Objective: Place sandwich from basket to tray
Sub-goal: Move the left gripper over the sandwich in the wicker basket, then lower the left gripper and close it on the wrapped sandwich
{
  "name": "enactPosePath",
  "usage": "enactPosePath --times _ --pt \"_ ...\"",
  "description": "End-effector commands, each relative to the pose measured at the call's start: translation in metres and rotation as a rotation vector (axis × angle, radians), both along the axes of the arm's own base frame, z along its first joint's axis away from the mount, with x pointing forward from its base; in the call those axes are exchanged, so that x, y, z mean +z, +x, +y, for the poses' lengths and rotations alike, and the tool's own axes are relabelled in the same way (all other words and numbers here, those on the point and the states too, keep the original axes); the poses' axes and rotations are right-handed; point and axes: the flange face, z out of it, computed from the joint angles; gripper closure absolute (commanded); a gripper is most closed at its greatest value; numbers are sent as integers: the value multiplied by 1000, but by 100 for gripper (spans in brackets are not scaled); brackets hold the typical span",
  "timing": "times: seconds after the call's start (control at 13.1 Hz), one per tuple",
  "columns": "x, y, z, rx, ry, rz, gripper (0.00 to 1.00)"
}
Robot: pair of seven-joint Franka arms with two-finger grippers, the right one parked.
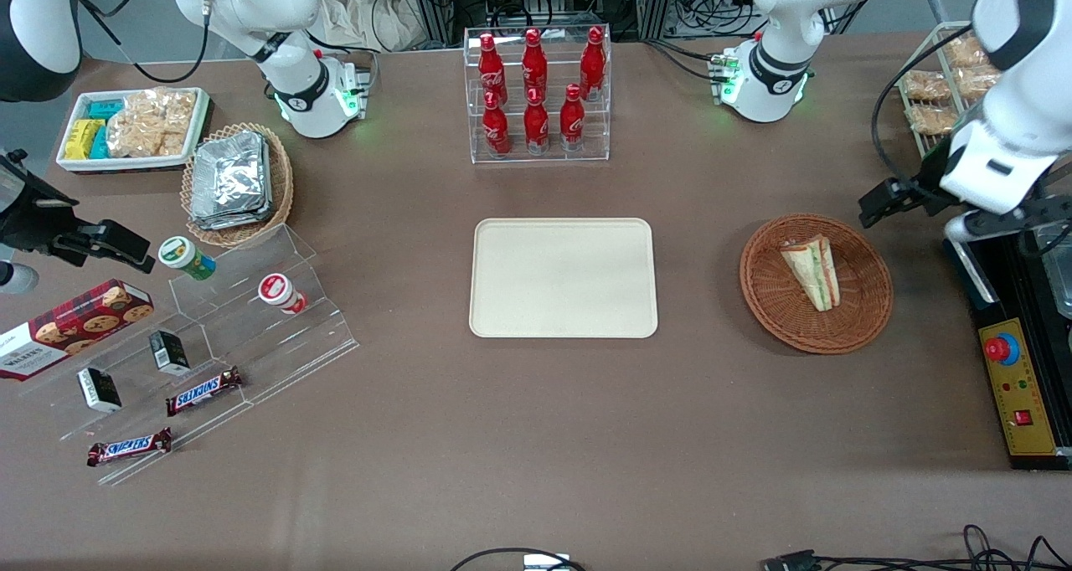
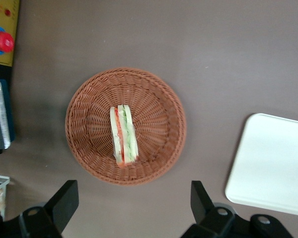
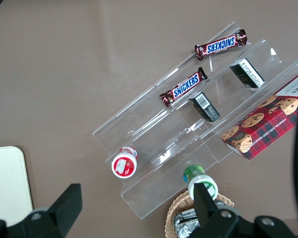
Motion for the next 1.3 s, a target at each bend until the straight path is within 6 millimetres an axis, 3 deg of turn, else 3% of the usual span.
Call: enactPosePath --times 0.0,0.31,0.53,0.84,0.99,1.07,1.22 --pt "-66 -20 27 44 21 -9 0" --pt "-161 -31 34 53 4 0 0" --pt "-216 -39 42 71 -12 -2 1" --pt "-271 -53 45 75 -30 24 2" --pt "-284 -55 44 74 -37 48 5" --pt "-286 -56 44 73 -37 52 10" --pt "-288 -56 44 72 -38 57 42"
